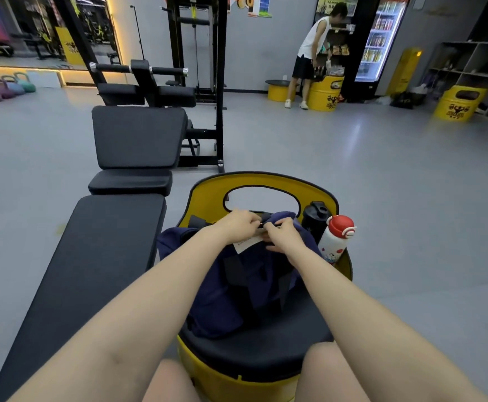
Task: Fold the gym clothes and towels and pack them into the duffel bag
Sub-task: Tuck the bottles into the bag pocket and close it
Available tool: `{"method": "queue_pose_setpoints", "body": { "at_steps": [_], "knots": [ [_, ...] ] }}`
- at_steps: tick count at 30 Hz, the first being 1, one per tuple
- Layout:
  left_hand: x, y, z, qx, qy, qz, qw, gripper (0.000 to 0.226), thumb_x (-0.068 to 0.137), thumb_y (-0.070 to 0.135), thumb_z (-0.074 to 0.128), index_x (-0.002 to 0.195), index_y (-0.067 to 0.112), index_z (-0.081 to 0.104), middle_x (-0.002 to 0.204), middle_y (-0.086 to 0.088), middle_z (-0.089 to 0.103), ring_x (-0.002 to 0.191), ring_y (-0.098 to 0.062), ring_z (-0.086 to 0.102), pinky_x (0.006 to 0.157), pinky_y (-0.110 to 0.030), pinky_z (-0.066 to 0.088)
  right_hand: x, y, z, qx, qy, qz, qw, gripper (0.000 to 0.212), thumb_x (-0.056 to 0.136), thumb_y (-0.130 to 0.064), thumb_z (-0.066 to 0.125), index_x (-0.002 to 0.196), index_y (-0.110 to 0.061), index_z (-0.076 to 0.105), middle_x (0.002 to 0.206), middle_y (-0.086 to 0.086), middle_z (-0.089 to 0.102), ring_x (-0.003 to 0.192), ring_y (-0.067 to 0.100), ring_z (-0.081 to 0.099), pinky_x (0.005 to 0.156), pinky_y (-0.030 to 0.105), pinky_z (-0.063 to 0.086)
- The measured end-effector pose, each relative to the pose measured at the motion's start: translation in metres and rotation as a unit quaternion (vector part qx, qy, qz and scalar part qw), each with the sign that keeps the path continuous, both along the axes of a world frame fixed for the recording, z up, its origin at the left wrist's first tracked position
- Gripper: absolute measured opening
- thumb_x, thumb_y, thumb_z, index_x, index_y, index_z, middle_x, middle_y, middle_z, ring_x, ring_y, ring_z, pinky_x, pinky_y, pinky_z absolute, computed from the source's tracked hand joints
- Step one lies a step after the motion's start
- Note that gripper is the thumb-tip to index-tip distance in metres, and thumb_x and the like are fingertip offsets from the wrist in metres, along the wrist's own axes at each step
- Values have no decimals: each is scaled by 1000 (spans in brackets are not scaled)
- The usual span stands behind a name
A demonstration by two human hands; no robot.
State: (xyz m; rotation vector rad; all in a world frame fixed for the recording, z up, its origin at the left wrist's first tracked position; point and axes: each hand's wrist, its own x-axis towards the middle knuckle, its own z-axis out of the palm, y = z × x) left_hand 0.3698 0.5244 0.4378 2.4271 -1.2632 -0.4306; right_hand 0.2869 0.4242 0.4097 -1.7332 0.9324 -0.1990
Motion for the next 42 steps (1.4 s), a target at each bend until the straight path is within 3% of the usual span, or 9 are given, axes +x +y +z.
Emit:
{"method": "queue_pose_setpoints", "body": {
  "at_steps": [5, 9, 12, 14, 17, 21, 28, 36, 42],
  "knots": [
    [2, 11, -19, 78, -52, 10, 996, 45, 90, 34, 61, 130, 15, 54, 121, -5, 62, 106, -23, 58, 86, -34, 50, -12, -15, -12, -215, 76, 121, 966, 53, 91, -25, 60, 135, -10, 37, 123, 10, 59, 111, 25, 57, 77, 30, 45],
    [1, 13, -33, 124, -98, 54, 986, 30, 93, 16, 54, 122, 13, 58, 118, -10, 62, 106, -30, 58, 84, -38, 50, -12, -24, -6, -523, 145, 178, 821, 41, 92, -24, 57, 131, -22, 44, 126, 7, 51, 118, 26, 46, 79, 33, 42],
    [-3, 14, -43, 112, -122, 52, 985, 28, 94, 9, 48, 119, 12, 60, 115, -12, 63, 105, -33, 58, 81, -39, 47, -1, -31, -3, -601, 125, 265, 744, 48, 91, -21, 59, 137, -25, 45, 135, 6, 43, 126, 25, 39, 96, 35, 37],
    [-4, 16, -47, 92, -123, 61, 986, 30, 94, 9, 47, 121, 15, 59, 113, -11, 63, 103, -32, 58, 79, -39, 47, 6, -30, 0, -531, 118, 355, 760, 42, 92, -20, 59, 133, -24, 54, 140, 3, 46, 127, 23, 43, 99, 36, 39],
    [0, 28, -54, 71, -109, 97, 987, 30, 95, 20, 52, 124, 20, 57, 117, -10, 62, 105, -31, 58, 81, -39, 49, 13, -24, 1, -490, 138, 388, 769, 28, 95, -21, 54, 121, -22, 63, 124, 3, 61, 110, 23, 57, 83, 35, 48],
    [8, 45, -56, 86, -127, 132, 979, 31, 93, 20, 57, 123, 19, 59, 120, -9, 62, 111, -31, 56, 82, -36, 44, 15, -22, -3, -528, 121, 341, 768, 25, 96, -27, 50, 116, -25, 65, 117, 3, 65, 105, 25, 59, 79, 37, 48],
    [20, 24, -13, 33, -198, 117, 973, 29, 95, 10, 51, 120, 20, 62, 114, -6, 65, 104, -29, 60, 77, -33, 44, 12, -30, 19, -503, 93, 243, 825, 23, 95, -28, 53, 109, -20, 70, 102, 6, 69, 93, 27, 61, 74, 33, 48],
    [29, 7, 31, 44, -232, 118, 965, 28, 90, 0, 49, 105, 13, 68, 106, -11, 63, 92, -32, 59, 69, -30, 39, 9, -20, 44, -517, 69, 197, 830, 23, 94, -28, 52, 96, -15, 70, 85, 5, 64, 81, 26, 57, 62, 28, 36],
    [53, -14, 50, 58, -262, 91, 959, 33, 88, -1, 49, 110, 15, 67, 109, -13, 56, 104, -36, 56, 76, -34, 43, 20, -12, 51, -471, 52, 142, 869, 25, 91, -23, 52, 68, -14, 50, 63, -2, 45, 67, 23, 47, 45, 26, 21]
  ]
}}
